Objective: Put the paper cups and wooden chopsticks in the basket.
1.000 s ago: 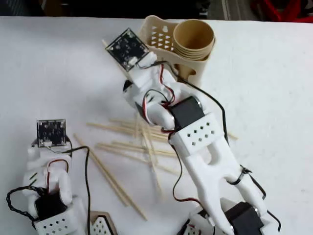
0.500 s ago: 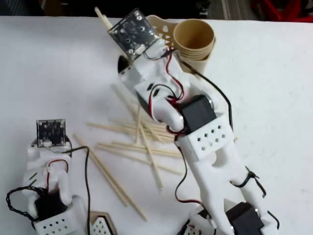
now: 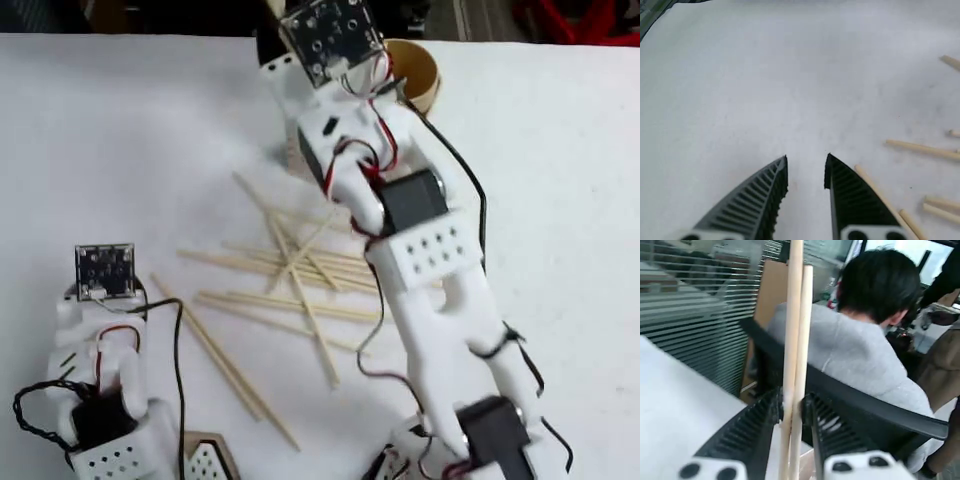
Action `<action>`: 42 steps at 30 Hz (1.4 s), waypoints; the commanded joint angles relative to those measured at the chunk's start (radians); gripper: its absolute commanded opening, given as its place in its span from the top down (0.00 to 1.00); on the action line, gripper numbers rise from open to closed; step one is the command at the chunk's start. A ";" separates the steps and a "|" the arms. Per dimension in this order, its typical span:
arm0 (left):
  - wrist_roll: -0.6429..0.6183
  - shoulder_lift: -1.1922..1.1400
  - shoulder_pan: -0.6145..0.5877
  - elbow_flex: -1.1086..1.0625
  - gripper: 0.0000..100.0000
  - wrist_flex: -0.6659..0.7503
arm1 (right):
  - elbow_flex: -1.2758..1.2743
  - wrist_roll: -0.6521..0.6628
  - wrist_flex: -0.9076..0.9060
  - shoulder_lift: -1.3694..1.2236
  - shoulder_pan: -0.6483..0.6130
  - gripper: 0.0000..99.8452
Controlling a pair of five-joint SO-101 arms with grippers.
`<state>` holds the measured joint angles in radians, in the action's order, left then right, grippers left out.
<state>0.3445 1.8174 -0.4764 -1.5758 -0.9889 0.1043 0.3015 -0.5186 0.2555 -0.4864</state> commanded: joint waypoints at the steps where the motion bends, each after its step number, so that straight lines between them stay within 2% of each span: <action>1: -0.005 0.010 -0.012 0.003 0.86 0.029 | 0.043 -0.005 0.162 -0.059 0.042 0.98; 7: -0.005 0.010 -0.012 0.003 0.86 0.029 | 0.043 -0.005 0.331 -0.163 0.067 0.98; 20: -0.005 0.010 -0.012 0.003 0.86 0.029 | 0.037 -0.006 0.360 -0.314 0.099 0.96; 25: -0.005 0.010 -0.012 0.003 0.86 0.029 | 0.063 -0.052 0.239 -0.285 0.090 0.86; 29: -0.005 0.010 -0.012 0.003 0.86 0.029 | 0.071 -0.126 0.116 -0.214 0.090 0.87; 42: -0.005 0.010 -0.012 0.003 0.86 0.029 | 0.064 -0.137 -0.400 -0.044 0.067 0.89</action>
<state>0.3445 1.8174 -0.4764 -1.5758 -0.9889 0.1243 0.1711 -0.7702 0.1297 -0.3974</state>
